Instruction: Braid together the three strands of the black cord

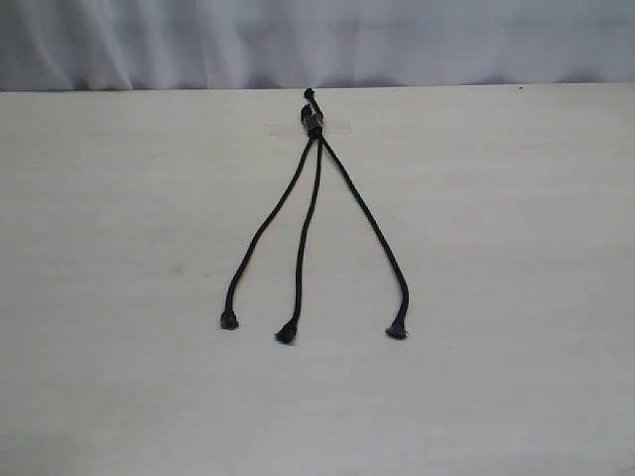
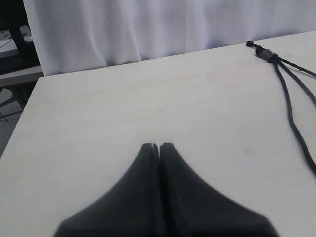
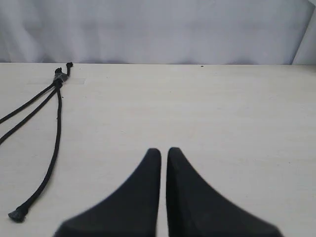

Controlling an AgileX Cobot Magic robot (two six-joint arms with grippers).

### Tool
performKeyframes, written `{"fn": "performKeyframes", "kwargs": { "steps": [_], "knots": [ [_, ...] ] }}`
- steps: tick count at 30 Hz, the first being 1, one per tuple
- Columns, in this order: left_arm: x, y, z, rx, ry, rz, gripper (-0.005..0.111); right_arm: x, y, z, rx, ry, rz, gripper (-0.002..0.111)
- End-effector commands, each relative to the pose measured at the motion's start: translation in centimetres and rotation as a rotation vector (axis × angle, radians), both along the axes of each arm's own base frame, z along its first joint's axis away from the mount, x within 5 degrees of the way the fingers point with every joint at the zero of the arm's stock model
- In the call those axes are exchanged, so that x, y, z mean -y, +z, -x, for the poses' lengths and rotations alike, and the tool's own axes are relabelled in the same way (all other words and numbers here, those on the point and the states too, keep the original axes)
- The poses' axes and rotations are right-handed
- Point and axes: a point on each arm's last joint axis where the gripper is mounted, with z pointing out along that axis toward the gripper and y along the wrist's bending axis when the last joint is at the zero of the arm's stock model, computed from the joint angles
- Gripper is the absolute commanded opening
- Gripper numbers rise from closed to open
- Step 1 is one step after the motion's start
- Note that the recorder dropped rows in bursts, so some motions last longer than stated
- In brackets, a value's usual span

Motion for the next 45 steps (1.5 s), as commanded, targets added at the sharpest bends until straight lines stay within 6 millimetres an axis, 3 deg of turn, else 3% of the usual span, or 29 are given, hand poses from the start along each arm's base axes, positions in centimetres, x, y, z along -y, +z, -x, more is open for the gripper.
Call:
{"fn": "performKeyframes", "kwargs": {
  "steps": [1, 21, 32, 45],
  "knots": [
    [0.0, -0.1, 0.0, 0.012, 0.001, -0.002, 0.0, 0.0, 0.0, 0.0, 0.014, -0.004, 0.005, 0.004],
    [0.0, 0.0, 0.0, 0.014, 0.001, -0.004, 0.0, 0.0, 0.1, 0.0, 0.028, -0.003, 0.005, 0.004],
    [-0.3, 0.0, 0.0, 0.014, 0.01, -0.109, 0.0, -0.1, 4.4, 0.0, 0.509, 0.014, 0.011, 0.004],
    [-0.2, 2.0, -0.3, 0.228, 0.0, -0.122, 0.0, -0.2, 5.7, 0.5, 0.64, 0.018, 0.013, 0.004]
  ]
}}
